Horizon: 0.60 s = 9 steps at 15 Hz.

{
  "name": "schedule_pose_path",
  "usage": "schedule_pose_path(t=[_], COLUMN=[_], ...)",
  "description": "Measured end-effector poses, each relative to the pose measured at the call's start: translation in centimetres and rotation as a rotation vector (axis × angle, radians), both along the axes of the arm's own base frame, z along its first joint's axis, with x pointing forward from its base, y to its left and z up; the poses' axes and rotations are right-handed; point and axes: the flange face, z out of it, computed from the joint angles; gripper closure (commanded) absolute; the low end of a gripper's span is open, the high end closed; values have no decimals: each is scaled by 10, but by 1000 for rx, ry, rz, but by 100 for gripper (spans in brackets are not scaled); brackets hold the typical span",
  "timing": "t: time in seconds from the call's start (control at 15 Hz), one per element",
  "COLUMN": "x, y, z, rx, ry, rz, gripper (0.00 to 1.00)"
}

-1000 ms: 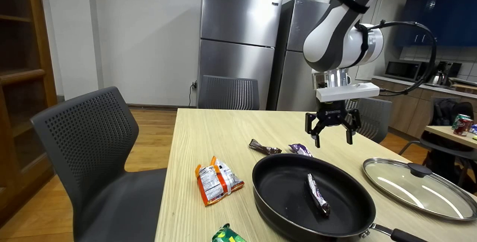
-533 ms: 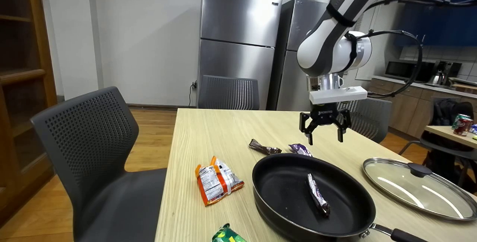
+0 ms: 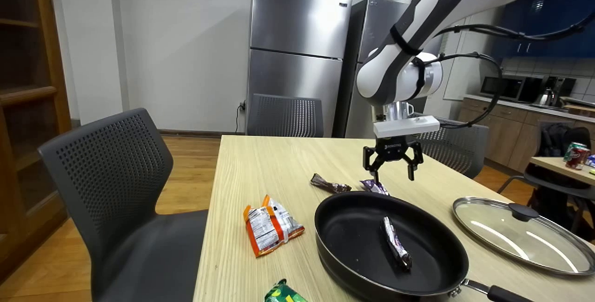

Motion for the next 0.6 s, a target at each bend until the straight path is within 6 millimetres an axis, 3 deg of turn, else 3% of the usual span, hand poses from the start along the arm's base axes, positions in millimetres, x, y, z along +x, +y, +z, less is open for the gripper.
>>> schedule_pose_path(t=[0.6], x=[23], y=[2], z=[-25], rx=[8], ry=[8], rz=[35], gripper=[0])
